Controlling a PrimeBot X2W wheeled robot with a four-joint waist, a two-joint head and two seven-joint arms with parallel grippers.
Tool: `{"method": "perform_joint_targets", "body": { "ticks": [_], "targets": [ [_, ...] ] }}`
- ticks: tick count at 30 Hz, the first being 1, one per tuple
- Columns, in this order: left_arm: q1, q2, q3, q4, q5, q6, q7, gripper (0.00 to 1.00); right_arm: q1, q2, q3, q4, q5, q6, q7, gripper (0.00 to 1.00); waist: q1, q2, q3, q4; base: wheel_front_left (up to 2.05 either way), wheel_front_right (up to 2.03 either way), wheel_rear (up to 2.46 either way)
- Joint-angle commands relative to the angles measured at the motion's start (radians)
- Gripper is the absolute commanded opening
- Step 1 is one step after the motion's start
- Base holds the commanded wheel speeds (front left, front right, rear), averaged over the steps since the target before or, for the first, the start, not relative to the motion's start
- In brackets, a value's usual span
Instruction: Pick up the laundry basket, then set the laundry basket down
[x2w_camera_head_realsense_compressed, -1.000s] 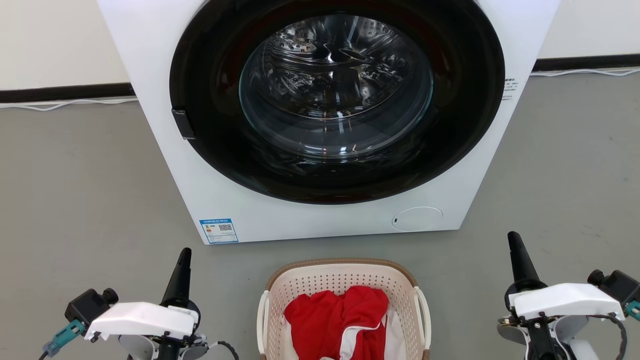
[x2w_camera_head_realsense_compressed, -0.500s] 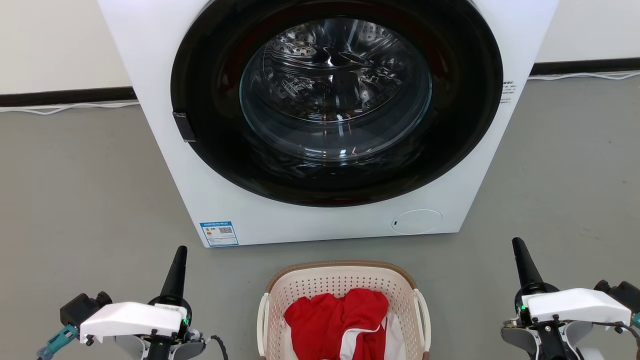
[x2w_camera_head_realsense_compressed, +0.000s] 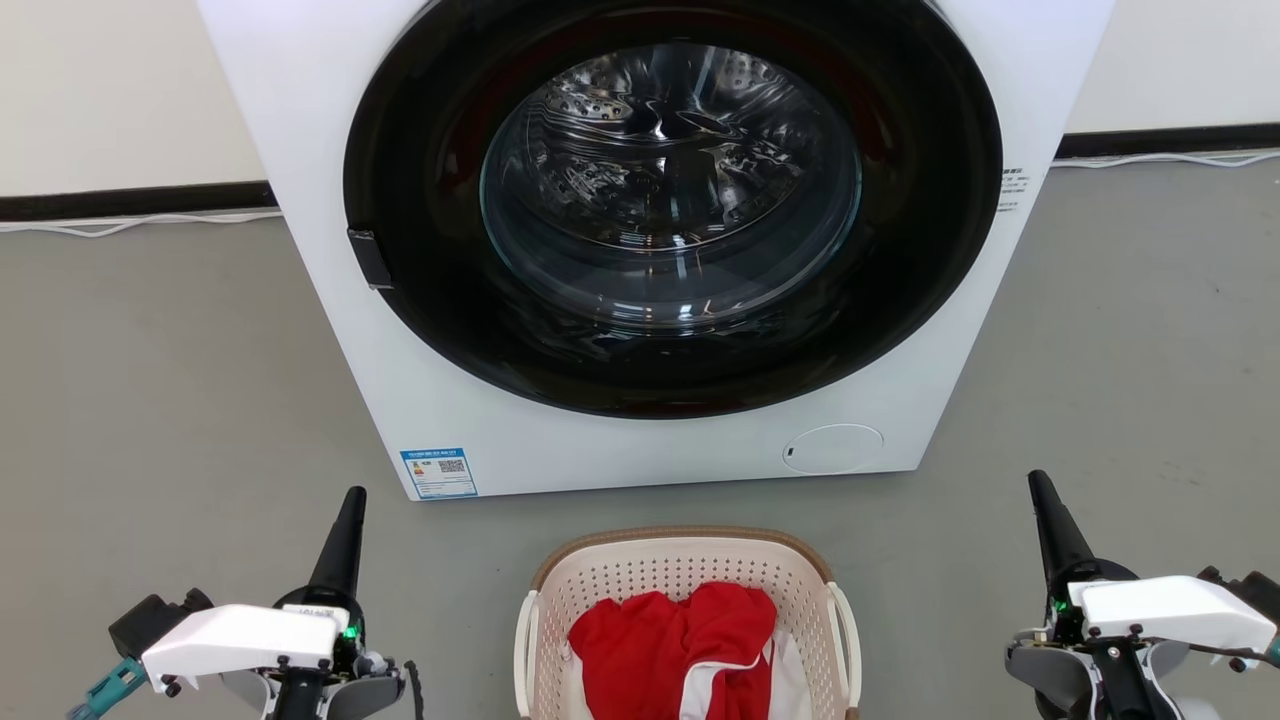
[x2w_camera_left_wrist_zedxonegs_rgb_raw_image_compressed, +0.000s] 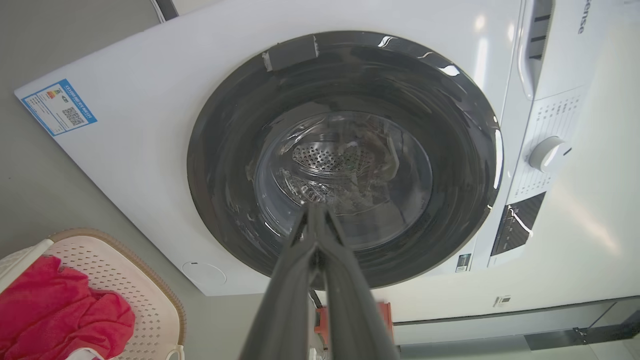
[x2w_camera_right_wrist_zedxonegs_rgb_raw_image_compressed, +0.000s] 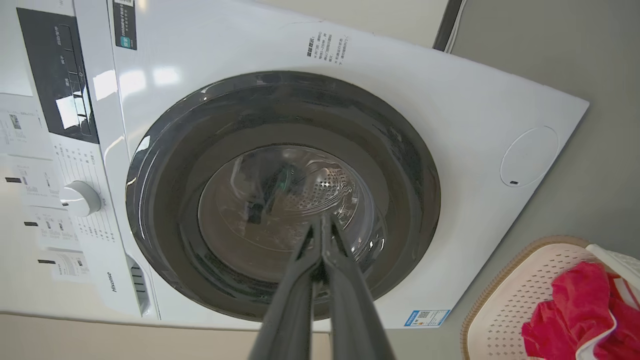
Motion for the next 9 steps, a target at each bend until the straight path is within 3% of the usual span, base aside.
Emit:
{"method": "perform_joint_targets", "body": {
  "ticks": [1,9],
  "targets": [
    [-0.009,0.011,0.031,-0.035,-0.03,-0.005,0.01,0.0,-0.006,-0.002,0.01,-0.035,0.034,0.006,0.014,0.0,0.0,0.0,-0.001,0.0,0.0,0.0,0.0],
    [-0.006,0.011,0.044,-0.045,-0.11,-0.006,0.034,0.0,0.0,-0.002,0.002,-0.045,0.126,0.007,0.037,0.0,0.0,0.0,-0.006,0.0,0.0,0.0,0.0]
  ]
}}
